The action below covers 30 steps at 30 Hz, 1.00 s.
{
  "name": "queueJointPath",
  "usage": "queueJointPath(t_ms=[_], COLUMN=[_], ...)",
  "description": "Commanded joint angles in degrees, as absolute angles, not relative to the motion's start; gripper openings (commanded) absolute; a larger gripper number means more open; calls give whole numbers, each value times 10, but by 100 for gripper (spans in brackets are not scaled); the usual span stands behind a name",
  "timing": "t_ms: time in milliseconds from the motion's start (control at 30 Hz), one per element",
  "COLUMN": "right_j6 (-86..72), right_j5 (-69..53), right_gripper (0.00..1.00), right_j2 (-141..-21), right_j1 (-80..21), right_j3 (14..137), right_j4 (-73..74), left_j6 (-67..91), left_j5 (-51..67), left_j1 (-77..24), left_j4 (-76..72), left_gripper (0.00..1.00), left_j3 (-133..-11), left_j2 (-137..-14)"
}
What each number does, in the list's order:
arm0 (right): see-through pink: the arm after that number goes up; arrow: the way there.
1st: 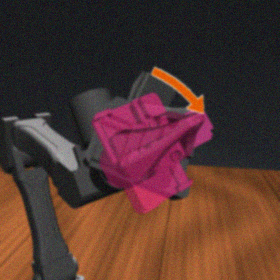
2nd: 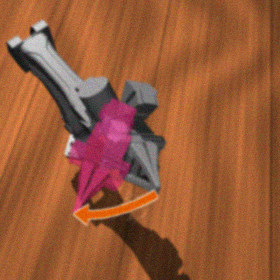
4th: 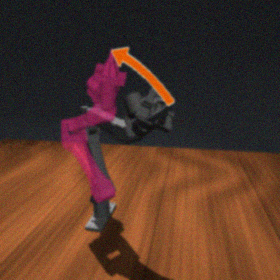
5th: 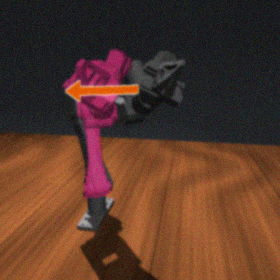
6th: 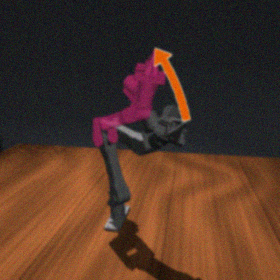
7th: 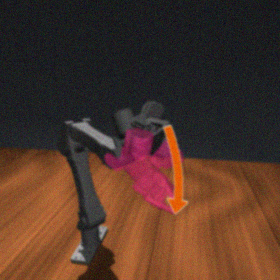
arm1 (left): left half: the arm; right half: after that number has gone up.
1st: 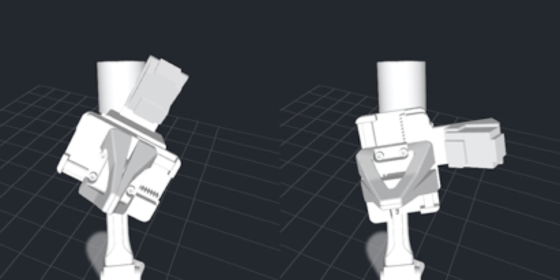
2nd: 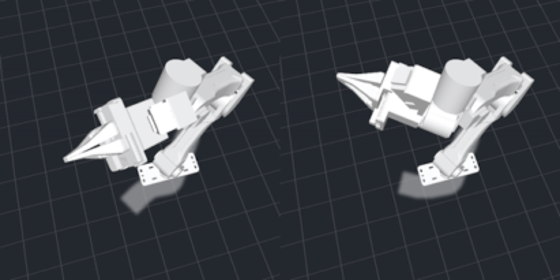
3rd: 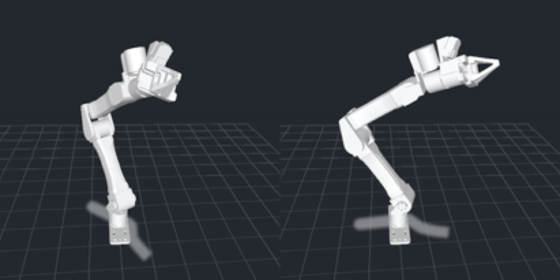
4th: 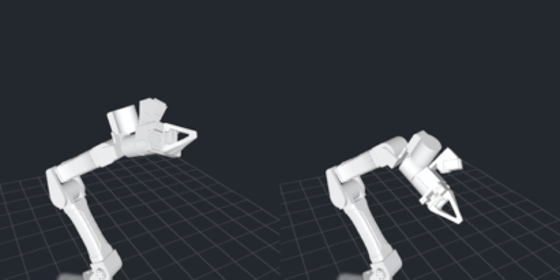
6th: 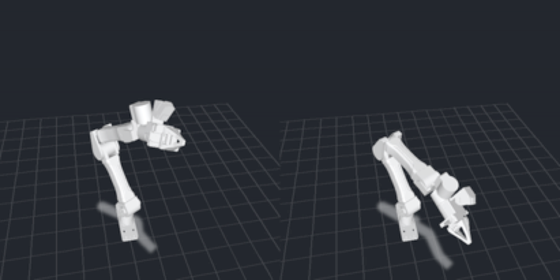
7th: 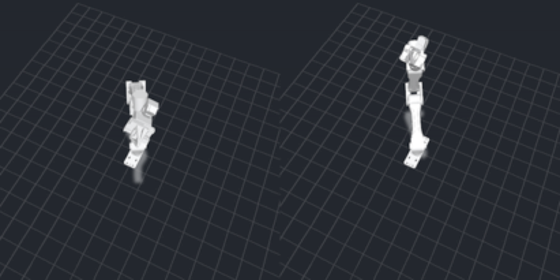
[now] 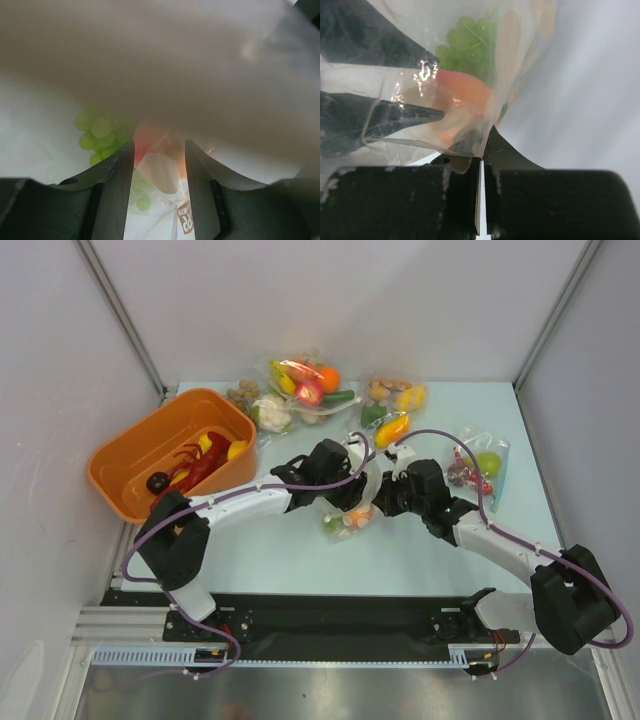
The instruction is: Open the zip-top bag and remove the fake food
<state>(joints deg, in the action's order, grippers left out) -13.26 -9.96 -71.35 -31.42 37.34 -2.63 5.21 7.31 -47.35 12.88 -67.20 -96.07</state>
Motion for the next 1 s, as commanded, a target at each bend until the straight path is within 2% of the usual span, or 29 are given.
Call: queueJointPath(t_ms=[0, 67, 133, 167, 267, 367, 567, 833, 967], right_j6=[-128, -129, -129, -129, -129, -131, -152, -182, -193], right_j5=[-101, -100, -100, -100, -100, -98, -113, -127, -147], right_gripper=[0, 2, 9, 19, 36, 46, 53, 54, 54], right_j2=[-697, -695, -689, -686, -658, -622, -605, -658, -679], right_j1=[-309, -307, -306, -307, -307, -308, -315, -326, -331], right_j3=[372, 371, 372, 369, 357, 344, 302, 279, 269], right_j4=[-47, -40, -31, -26, -18, -3, 15, -64, -110], left_j6=[74, 78, 86, 88, 88, 88, 99, 115, 109], left_j5=[99, 109, 121, 124, 130, 133, 165, 199, 181], left_j1=[-475, -475, -475, -475, -475, -475, -475, -475, -475], left_j4=[143, 143, 143, 143, 147, 150, 148, 141, 137], left_gripper=[50, 50, 50, 50, 50, 50, 50, 50, 50], left_j3=[-686, -686, -687, -689, -688, -687, -683, -666, -663], left_j2=[-971, -974, -976, -976, -975, -969, -948, -933, -921])
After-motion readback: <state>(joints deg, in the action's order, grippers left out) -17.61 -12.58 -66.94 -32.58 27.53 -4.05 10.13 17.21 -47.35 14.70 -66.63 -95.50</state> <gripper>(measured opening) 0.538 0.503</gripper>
